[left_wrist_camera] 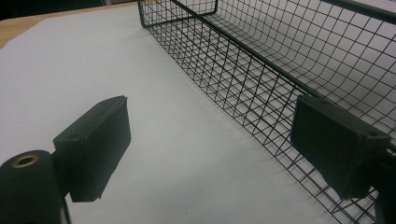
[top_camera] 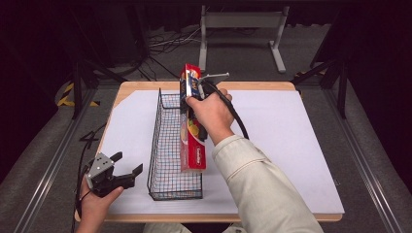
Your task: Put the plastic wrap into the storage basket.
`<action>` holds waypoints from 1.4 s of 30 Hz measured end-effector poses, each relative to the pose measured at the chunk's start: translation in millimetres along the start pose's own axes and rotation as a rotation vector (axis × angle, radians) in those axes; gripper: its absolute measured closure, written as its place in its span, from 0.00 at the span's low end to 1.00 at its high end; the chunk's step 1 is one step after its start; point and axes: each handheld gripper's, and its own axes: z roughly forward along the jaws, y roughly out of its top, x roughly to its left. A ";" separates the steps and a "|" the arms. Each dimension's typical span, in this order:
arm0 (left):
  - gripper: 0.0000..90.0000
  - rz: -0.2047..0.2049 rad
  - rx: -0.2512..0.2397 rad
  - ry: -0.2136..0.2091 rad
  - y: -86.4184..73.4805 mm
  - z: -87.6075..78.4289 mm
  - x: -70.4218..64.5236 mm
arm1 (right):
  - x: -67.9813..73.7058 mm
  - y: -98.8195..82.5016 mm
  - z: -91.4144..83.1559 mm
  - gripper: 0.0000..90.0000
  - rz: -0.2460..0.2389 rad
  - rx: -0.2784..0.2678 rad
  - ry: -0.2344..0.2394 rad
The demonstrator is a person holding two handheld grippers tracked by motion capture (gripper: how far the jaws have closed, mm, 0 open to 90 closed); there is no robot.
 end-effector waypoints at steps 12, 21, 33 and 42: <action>0.15 -0.011 -0.001 0.021 -5.2 -10.8 0.8 | 5.6 -13.0 29.4 0.45 0.008 0.049 -0.020; 0.15 -0.036 -0.008 0.039 -20.5 -35.9 -5.7 | 5.7 -36.1 45.6 0.45 0.026 0.085 -0.028; 0.15 -0.036 -0.020 0.053 -31.7 -60.8 -14.6 | 11.4 -55.0 56.5 0.45 0.018 0.057 -0.050; 0.15 -0.050 -0.016 0.053 -33.4 -59.7 -12.7 | 14.4 -50.8 73.3 0.45 0.008 0.086 -0.096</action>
